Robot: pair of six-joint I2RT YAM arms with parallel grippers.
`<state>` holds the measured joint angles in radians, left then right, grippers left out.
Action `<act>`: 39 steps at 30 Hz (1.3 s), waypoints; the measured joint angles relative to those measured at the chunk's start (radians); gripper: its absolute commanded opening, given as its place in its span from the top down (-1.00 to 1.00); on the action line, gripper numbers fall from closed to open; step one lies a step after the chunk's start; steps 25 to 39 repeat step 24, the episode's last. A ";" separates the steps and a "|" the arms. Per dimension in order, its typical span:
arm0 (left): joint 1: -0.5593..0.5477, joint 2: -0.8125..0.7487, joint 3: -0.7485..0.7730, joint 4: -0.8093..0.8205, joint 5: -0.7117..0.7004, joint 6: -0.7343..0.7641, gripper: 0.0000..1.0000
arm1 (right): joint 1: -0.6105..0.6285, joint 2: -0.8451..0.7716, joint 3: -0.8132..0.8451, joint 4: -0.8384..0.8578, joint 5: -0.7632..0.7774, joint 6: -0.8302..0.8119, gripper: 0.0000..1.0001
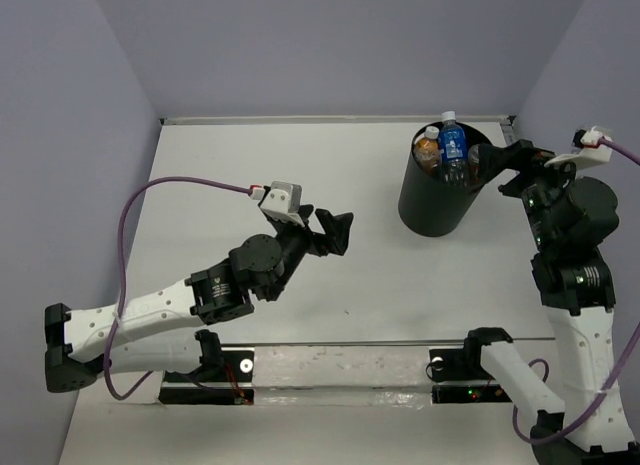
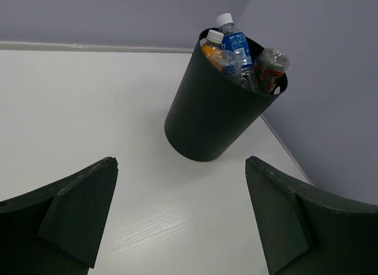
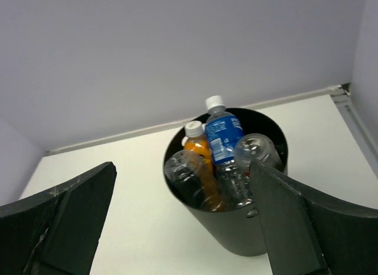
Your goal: Put the plastic bottles in the bin
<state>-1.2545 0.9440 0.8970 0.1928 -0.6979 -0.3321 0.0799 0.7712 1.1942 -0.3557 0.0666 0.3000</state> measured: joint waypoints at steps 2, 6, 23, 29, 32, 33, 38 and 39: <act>0.000 -0.016 0.006 -0.014 -0.004 0.000 -0.98 | 0.000 -0.045 0.000 -0.010 -0.040 0.016 -0.99; 0.000 -0.065 0.008 -0.044 -0.008 0.000 -0.98 | 0.000 -0.155 -0.035 -0.021 -0.116 0.051 -1.00; 0.000 -0.338 0.054 -0.164 -0.045 0.022 -0.98 | 0.000 -0.417 -0.065 -0.090 -0.184 0.089 -0.99; 0.000 -0.353 0.054 -0.161 -0.043 0.028 -0.98 | 0.000 -0.425 -0.054 -0.090 -0.177 0.089 -0.99; 0.000 -0.353 0.054 -0.161 -0.043 0.028 -0.98 | 0.000 -0.425 -0.054 -0.090 -0.177 0.089 -0.99; 0.000 -0.353 0.054 -0.161 -0.043 0.028 -0.98 | 0.000 -0.425 -0.054 -0.090 -0.177 0.089 -0.99; 0.000 -0.353 0.054 -0.161 -0.043 0.028 -0.98 | 0.000 -0.425 -0.054 -0.090 -0.177 0.089 -0.99; 0.000 -0.353 0.054 -0.161 -0.043 0.028 -0.98 | 0.000 -0.425 -0.054 -0.090 -0.177 0.089 -0.99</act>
